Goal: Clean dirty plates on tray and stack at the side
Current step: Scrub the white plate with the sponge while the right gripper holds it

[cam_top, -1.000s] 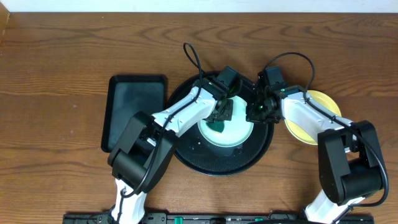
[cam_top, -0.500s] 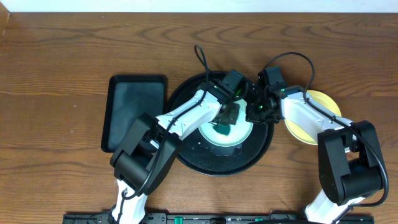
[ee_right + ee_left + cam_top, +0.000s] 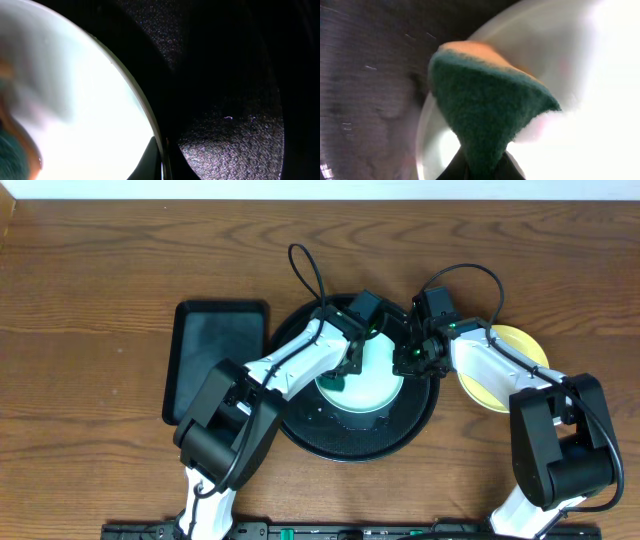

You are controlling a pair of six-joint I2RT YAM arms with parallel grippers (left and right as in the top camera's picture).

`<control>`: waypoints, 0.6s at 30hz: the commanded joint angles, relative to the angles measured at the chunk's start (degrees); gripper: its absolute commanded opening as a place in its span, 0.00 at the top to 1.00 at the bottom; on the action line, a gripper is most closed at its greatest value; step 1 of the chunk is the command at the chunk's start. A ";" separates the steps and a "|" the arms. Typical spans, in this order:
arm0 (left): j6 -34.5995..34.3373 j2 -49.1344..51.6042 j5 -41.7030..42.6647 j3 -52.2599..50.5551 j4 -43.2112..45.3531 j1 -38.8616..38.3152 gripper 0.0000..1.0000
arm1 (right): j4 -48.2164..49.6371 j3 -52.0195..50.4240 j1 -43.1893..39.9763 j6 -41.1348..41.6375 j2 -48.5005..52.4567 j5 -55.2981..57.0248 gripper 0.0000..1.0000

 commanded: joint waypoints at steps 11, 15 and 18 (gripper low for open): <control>16.33 0.52 29.16 -0.52 6.99 0.70 0.94 | -0.37 -0.92 0.39 0.52 0.94 2.69 0.99; 16.28 0.52 22.49 -0.52 11.76 0.70 0.93 | -0.57 -0.92 0.39 0.52 0.94 2.69 0.99; 14.01 0.52 10.75 -0.55 12.94 0.70 0.92 | -0.74 -0.92 0.39 0.52 0.94 2.69 0.99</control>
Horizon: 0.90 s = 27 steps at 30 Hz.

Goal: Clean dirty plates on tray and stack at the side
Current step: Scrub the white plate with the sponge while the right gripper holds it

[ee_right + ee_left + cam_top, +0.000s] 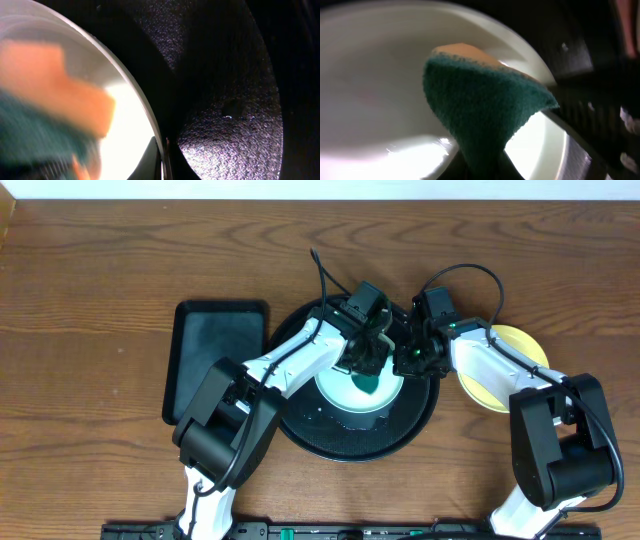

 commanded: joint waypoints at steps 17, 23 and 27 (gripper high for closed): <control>-4.24 0.52 -21.05 -0.24 -13.27 1.33 0.93 | -0.59 -0.92 0.37 0.52 0.94 2.75 0.99; 8.57 0.52 2.43 -0.22 -14.16 1.33 0.93 | -0.57 -0.92 0.37 0.52 0.94 2.75 0.99; 13.35 0.52 12.00 -0.22 -13.92 1.33 0.92 | -0.57 -0.92 0.37 0.52 0.94 2.75 0.99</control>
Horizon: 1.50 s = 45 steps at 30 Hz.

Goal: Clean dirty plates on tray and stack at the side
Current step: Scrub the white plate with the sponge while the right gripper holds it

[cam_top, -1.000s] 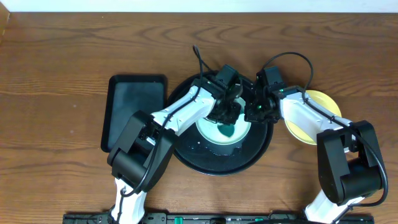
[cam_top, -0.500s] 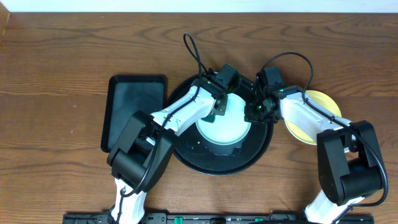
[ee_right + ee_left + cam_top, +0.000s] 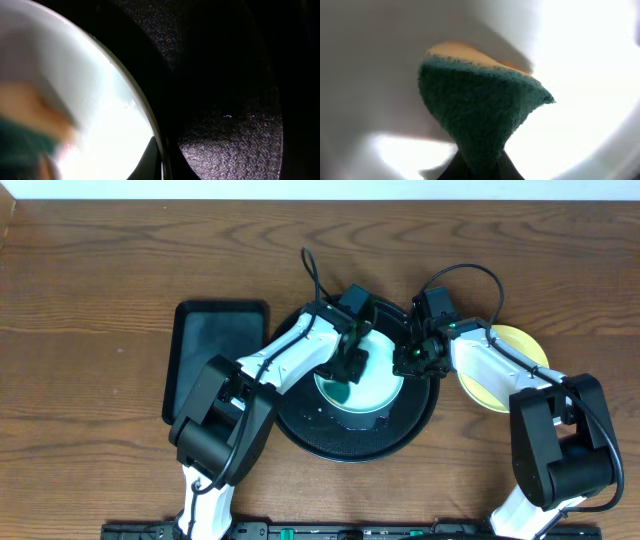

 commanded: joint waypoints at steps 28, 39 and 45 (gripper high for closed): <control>-7.50 0.55 -24.15 -0.74 3.17 -0.55 0.93 | -0.55 -0.92 0.37 0.52 0.94 2.80 0.99; 6.29 0.52 9.51 -0.72 0.57 -0.55 0.92 | -0.52 -0.92 0.37 0.52 0.94 2.78 0.99; 3.82 0.52 6.78 -0.72 6.60 0.55 0.93 | -0.55 -0.92 0.37 0.52 0.94 2.78 0.99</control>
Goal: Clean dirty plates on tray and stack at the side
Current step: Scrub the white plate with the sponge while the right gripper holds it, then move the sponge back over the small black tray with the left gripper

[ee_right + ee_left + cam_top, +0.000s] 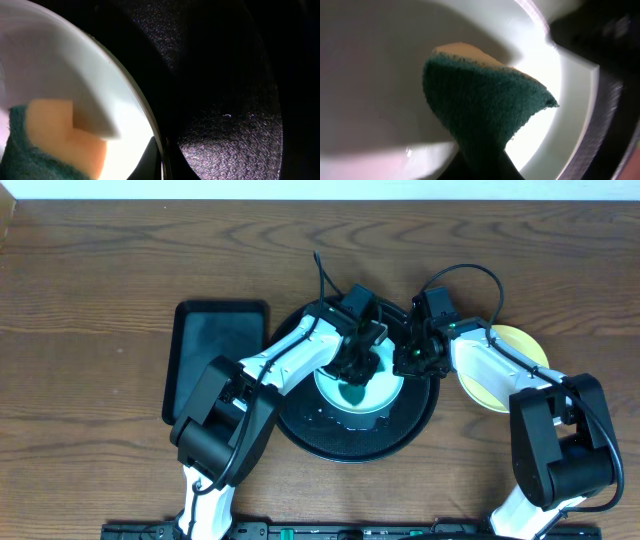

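A white plate (378, 385) lies in the round black tray (400, 435). My left gripper (357, 370) is shut on a green and orange sponge (480, 107), pressed onto the plate's surface near its right side. The sponge (50, 140) also shows in the right wrist view. My right gripper (161, 160) is shut on the white plate's right rim (145, 115), one finger on each side of it. A yellow plate (520, 350) sits on the table to the right of the tray.
A black rectangular tray (215, 350) lies left of the round tray. Both arms cross over the round tray's top half. Bare wooden table (100, 280) surrounds everything.
My left gripper moved the sponge from the plate's left-centre toward its right side. The right gripper kept its hold on the rim without moving.
The sponge was at the plate's left edge, then on its right part near my right gripper, then back at the left-centre, and now it is to the right again. My right gripper held the plate's right rim throughout.
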You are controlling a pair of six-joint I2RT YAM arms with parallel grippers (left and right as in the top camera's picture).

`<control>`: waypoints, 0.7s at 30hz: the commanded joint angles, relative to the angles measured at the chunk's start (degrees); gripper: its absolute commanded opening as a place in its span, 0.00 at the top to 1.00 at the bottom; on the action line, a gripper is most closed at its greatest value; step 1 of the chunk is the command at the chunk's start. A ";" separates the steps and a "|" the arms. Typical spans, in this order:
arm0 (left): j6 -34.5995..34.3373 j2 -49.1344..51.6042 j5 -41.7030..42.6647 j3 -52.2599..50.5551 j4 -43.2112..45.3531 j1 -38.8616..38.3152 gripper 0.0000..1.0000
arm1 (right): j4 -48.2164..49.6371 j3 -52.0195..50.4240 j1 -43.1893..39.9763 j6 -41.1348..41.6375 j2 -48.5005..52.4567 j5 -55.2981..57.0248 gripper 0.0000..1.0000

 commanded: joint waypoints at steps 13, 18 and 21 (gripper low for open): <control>-13.99 -0.39 -20.41 5.07 -3.10 8.83 0.93 | -0.50 -0.92 0.39 0.52 0.94 2.78 0.99; -14.03 -3.13 -20.33 9.11 -10.25 9.27 0.93 | -0.50 -0.92 0.39 0.52 0.94 2.78 0.99; -14.19 -5.68 -19.74 10.69 -13.70 9.42 0.92 | -0.48 -0.92 0.39 0.52 0.94 2.75 0.99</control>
